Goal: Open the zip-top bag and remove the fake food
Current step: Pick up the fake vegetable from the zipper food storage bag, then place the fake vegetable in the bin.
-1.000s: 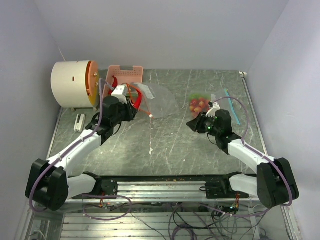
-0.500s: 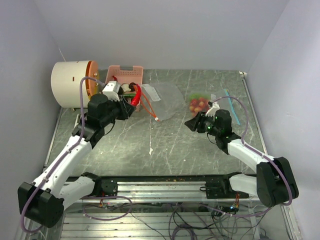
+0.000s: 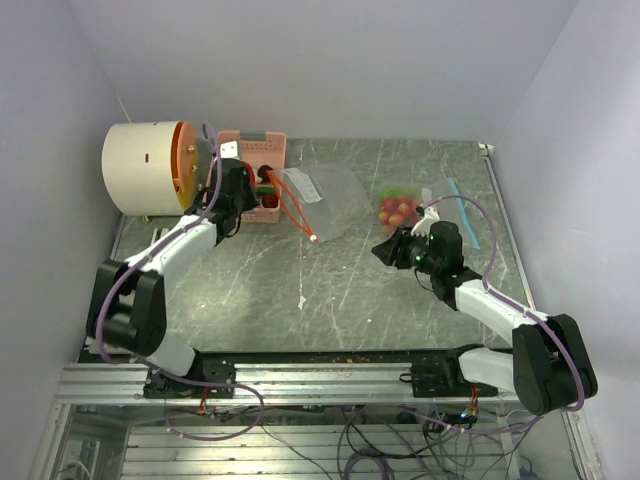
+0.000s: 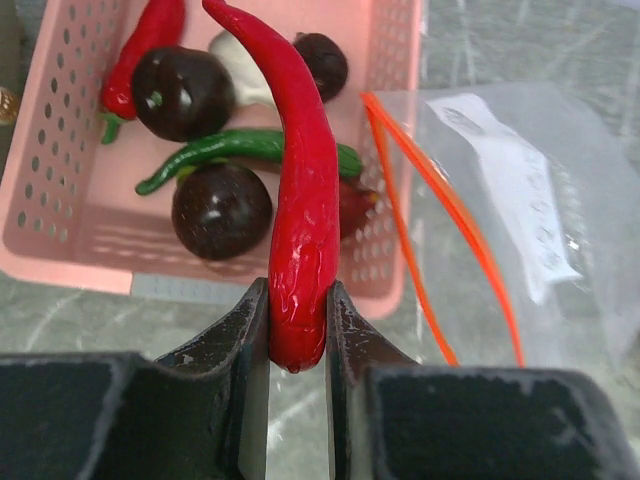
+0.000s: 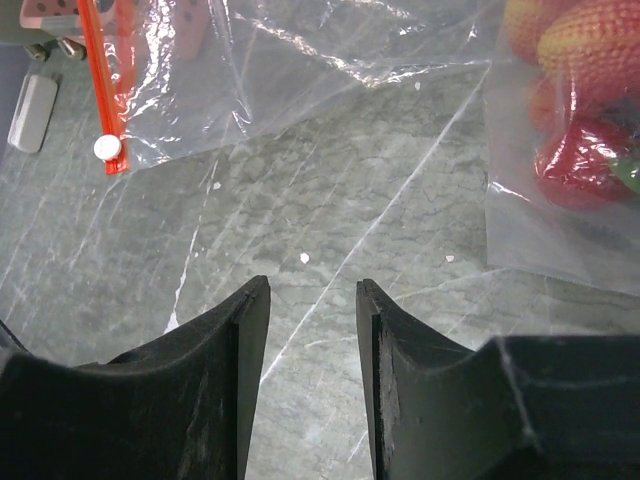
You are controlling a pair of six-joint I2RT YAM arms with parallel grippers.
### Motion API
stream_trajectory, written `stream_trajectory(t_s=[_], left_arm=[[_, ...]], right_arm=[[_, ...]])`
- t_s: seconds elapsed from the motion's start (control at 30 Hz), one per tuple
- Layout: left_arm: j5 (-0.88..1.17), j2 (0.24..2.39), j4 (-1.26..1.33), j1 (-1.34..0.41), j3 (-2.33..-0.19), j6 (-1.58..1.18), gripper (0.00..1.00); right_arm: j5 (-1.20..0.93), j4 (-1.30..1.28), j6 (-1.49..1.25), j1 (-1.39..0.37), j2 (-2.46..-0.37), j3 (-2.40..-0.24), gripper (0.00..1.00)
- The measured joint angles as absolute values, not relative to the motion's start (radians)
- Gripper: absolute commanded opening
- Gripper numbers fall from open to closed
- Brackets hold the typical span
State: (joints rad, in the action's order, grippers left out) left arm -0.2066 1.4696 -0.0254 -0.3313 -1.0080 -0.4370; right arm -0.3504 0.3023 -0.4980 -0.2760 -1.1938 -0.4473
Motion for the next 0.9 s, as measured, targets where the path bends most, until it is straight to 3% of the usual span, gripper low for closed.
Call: stream_trajectory(t_s=[0.07, 0.1, 0.13, 0.2, 0.23, 0.47, 0.57, 0.8, 0.9], left_arm=[[-0.226, 1.538, -0.013, -0.320, -1.041, -0.429, 0.16], [-0.230, 1.571, -0.005, -0.315, -1.063, -0.424, 0.25], [-0.231, 1.612, 0.002, -0.306, -1.094, -0.419, 0.38], [-0.226, 1.674, 0.007, -0.287, -1.151, -0.410, 0.75], [-0.221, 1.699, 0.006, -0.277, -1.177, -0.405, 0.98], [-0.151, 1.631, 0.092, -0.258, -1.080, -0.412, 0.99], [-0.149, 1.518, 0.132, -0.295, -0.957, -0.423, 0.99], [-0.149, 1.210, 0.230, -0.446, -0.626, -0.488, 0.99], [-0.154, 1.120, 0.235, -0.454, -0.528, -0.520, 0.99]], right_arm=[[-0.347, 0.299, -0.495, -0.276, -1.196, -0.447, 0.40], [-0.345, 0.298, -0.493, -0.276, -1.198, -0.447, 0.40], [-0.344, 0.297, -0.492, -0.276, -1.201, -0.447, 0.39], [-0.341, 0.292, -0.488, -0.276, -1.207, -0.447, 0.39], [-0.339, 0.287, -0.487, -0.276, -1.209, -0.447, 0.39], [-0.321, 0.279, -0.477, -0.276, -1.217, -0.447, 0.40], [-0.326, 0.281, -0.477, -0.276, -1.227, -0.447, 0.49], [-0.290, 0.243, -0.454, -0.347, -1.279, -0.527, 0.86], [-0.186, 0.199, -0.415, -0.494, -1.329, -0.667, 0.90]])
